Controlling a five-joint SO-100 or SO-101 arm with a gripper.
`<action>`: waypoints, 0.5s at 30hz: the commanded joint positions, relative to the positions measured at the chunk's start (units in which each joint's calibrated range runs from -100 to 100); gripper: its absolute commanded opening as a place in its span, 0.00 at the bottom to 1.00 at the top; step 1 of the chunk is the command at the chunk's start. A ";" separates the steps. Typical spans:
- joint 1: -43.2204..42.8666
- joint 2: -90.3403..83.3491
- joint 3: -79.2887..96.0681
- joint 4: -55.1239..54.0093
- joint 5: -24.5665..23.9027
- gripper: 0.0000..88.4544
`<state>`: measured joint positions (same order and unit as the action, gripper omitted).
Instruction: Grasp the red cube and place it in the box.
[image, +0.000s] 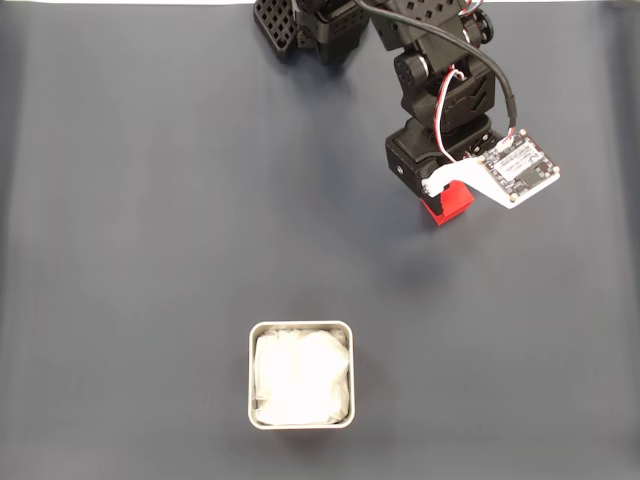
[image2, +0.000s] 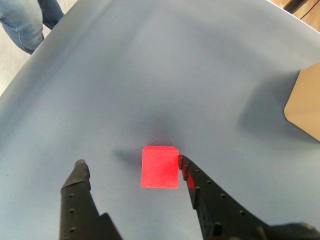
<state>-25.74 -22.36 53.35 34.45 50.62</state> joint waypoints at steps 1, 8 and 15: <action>-0.68 -0.25 -1.16 -0.84 0.39 0.46; -0.61 -0.08 -0.52 -0.43 0.83 0.41; -0.54 -0.43 0.12 0.14 1.22 0.30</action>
<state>-25.74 -22.36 53.62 34.45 51.40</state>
